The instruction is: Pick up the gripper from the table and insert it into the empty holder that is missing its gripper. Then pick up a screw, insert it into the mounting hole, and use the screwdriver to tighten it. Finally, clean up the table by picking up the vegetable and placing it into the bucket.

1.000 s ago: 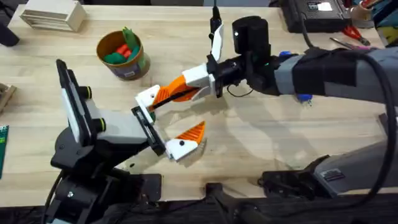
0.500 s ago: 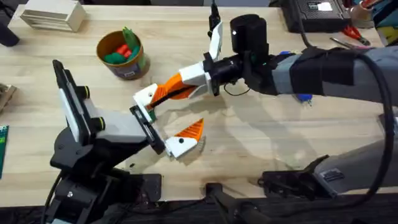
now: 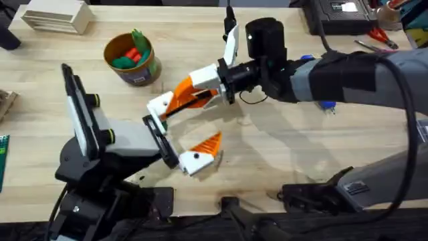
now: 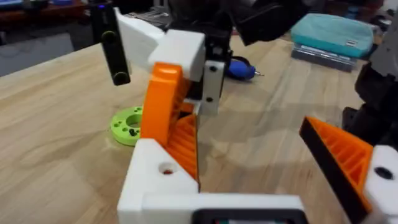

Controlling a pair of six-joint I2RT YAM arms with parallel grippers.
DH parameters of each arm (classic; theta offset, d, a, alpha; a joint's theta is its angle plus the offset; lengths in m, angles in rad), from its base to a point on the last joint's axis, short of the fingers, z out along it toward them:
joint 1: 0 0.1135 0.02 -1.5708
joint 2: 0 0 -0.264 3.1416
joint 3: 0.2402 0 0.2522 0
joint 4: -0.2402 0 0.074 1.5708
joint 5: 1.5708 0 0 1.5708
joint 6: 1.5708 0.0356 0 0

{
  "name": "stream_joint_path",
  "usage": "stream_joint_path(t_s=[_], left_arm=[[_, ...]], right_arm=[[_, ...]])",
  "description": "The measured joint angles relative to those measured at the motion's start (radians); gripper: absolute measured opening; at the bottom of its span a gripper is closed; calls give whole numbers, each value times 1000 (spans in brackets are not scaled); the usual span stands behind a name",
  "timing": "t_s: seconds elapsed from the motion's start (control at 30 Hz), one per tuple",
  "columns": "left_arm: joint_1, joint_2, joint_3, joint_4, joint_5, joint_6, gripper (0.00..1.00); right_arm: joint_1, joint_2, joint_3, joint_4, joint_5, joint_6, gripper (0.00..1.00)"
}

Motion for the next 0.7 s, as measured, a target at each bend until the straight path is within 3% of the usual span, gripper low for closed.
stream_joint_path(t_s=[0.2, 0.37, 0.7], left_arm=[[-11, 0, 0, -1, 36, 14, 987], [-11, 0, 0, -3, 53, 18, 987], [-11, 0, 0, -3, 54, 21, 987]], right_arm=[[-18, 13, 0, 4, -6, -11, 523], [-56, 13, 0, 6, -27, -14, 818], [-128, 9, 0, 2, 70, -64, 833]])
